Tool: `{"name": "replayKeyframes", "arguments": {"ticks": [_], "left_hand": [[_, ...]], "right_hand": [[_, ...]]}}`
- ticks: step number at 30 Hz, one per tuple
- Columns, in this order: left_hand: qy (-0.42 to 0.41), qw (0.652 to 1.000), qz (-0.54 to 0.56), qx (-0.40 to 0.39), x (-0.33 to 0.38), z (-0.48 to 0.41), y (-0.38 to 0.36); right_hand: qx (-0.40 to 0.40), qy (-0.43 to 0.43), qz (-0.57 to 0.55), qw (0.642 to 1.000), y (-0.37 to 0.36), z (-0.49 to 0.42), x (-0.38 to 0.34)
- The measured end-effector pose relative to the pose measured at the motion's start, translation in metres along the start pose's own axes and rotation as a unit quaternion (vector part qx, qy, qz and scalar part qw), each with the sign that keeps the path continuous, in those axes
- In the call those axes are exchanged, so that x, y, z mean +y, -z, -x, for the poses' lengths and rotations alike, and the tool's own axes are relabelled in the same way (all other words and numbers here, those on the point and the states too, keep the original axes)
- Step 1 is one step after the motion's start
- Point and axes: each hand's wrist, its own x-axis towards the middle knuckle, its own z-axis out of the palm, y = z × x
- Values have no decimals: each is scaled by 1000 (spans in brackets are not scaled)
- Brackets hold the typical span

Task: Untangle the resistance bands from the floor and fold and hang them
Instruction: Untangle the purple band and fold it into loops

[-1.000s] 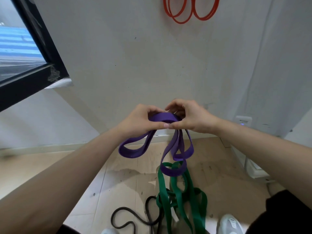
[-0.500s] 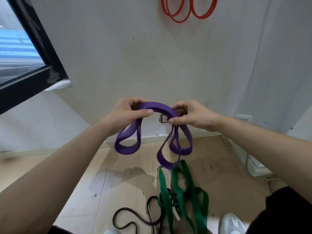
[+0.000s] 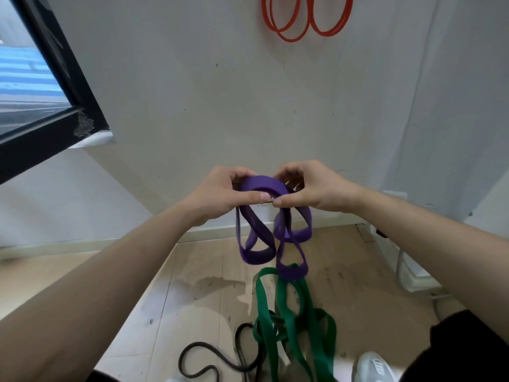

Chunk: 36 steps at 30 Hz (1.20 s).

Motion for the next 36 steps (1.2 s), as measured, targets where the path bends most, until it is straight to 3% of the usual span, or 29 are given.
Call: {"name": "replayKeyframes", "arguments": {"ticks": [4, 8, 11, 15, 23, 29, 36], "left_hand": [[-14, 1000, -15, 22, 5, -5, -2], [-38, 997, -5, 63, 16, -12, -5], [-53, 994, 30, 88, 32, -18, -7], [-58, 989, 76, 109, 61, -34, -6], [-89, 979, 142, 119, 147, -86, 5], [-140, 974, 79, 163, 217, -132, 18], [-175, 976, 60, 111, 276, -188, 32]], "right_hand": [[-8, 11, 58, 998, 9, 0, 1], [44, 34, 86, 995, 20, -4, -1], [56, 49, 30, 997, 28, -5, -7], [69, 40, -131, 988, 32, 0, -9], [194, 68, -273, 940, 84, -8, -44], [312, 97, -217, 920, 169, -21, -98], [387, 115, -159, 901, 269, -45, -134]]}}
